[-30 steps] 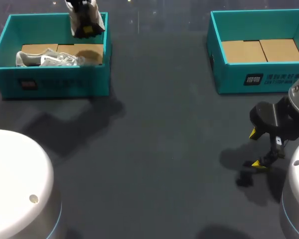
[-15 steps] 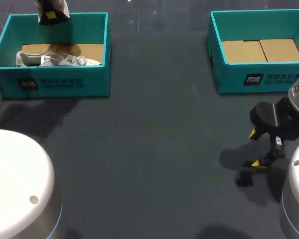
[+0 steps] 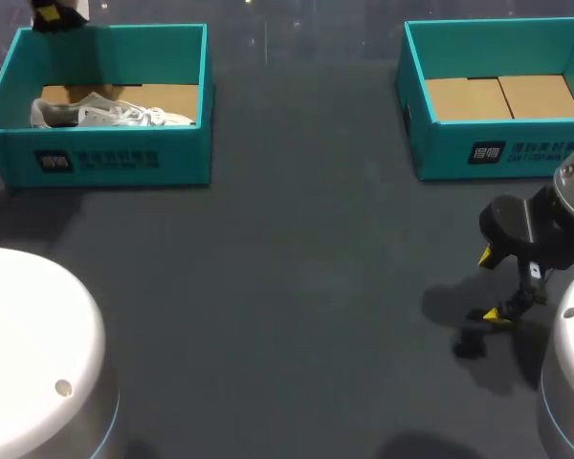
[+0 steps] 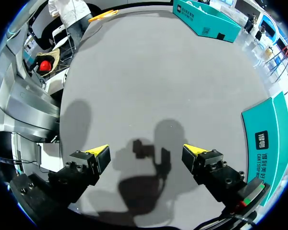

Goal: Take the shoe out of the shoebox, open the shoe tongue, remove and reinsert the insole, then place the shoe into the shoebox

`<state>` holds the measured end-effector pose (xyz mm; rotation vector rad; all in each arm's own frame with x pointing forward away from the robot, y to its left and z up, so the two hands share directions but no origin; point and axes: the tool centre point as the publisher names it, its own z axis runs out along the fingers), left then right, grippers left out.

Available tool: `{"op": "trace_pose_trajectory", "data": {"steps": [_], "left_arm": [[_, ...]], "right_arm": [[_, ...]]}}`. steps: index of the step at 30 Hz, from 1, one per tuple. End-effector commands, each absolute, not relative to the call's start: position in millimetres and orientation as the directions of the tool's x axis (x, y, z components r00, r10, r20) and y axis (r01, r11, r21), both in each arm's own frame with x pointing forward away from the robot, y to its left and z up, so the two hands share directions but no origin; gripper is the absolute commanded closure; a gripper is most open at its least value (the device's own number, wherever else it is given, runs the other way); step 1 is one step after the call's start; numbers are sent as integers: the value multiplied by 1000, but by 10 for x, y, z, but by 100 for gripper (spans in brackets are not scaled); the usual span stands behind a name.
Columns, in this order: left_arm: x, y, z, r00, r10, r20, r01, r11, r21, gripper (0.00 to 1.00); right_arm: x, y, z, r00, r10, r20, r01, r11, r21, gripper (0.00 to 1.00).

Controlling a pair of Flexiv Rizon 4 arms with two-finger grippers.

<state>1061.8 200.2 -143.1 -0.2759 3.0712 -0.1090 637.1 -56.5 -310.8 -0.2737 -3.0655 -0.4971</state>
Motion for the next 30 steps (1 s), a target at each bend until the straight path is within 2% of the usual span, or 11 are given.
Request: {"op": "trace_pose_trajectory", "data": {"steps": [1,7,9,11,12,13,30], "left_arm": [[10801,2149,-1424,-984,-179,-13,-177,981,-78,100],[10924,2310,-1451,-995,-96,14,-97,990,-102,100],[10946,2348,-1435,-1000,9,14,7,992,-129,100],[10913,2397,-1411,-974,211,-77,220,966,-136,100],[10867,2436,-1399,-932,335,-138,350,931,-103,100],[10867,2455,-1400,-904,383,-190,393,920,-14,100],[10867,2455,-1400,-904,383,-190,393,920,-14,100]], "right_arm": [[6351,-567,-3108,-984,170,49,176,934,310,0],[6351,-567,-3108,-984,170,49,176,934,310,0],[6351,-567,-3108,-984,170,49,176,934,310,0],[6351,-567,-3108,-984,170,49,176,934,310,0],[6351,-567,-3108,-984,170,49,176,934,310,0],[6351,-567,-3108,-984,170,49,176,934,310,0],[6351,-567,-3108,-984,170,49,176,934,310,0]]}}
